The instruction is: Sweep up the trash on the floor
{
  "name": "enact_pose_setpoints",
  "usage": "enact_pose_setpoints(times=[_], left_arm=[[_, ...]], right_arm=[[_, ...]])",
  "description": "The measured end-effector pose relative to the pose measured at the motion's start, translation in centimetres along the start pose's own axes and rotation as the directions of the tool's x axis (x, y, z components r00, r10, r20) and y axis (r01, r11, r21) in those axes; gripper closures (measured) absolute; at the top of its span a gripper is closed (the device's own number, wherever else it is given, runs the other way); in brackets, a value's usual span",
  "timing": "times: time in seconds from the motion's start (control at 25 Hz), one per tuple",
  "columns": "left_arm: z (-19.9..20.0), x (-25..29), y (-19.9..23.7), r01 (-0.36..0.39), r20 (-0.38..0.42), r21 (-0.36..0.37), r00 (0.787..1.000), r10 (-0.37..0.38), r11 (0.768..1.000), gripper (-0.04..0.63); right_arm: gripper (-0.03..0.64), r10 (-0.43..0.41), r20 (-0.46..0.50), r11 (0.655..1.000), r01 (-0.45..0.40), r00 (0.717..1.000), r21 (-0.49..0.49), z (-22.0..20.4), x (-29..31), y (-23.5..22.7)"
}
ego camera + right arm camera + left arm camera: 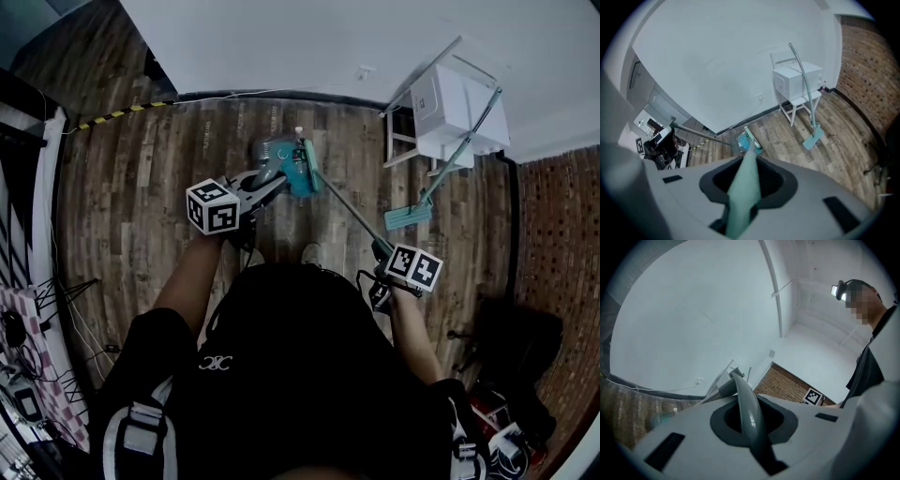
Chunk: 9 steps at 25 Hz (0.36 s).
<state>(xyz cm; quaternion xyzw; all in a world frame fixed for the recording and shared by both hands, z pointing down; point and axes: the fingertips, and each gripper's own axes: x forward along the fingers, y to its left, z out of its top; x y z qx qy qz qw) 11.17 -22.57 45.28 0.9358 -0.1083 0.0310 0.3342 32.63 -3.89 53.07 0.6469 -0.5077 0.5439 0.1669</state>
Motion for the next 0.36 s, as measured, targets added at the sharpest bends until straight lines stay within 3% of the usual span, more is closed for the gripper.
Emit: enact_pose_setpoints(times=[0.36], left_arm=[[-0.1, 1.3, 0.6, 0.001, -0.007, -0.021, 1.000, -0.001, 1.000, 0.577]], right_arm=[[0.515, -0.016, -0.005, 1.000, 0.016, 1.000, 0.008, 0.2, 0.3, -1.0]])
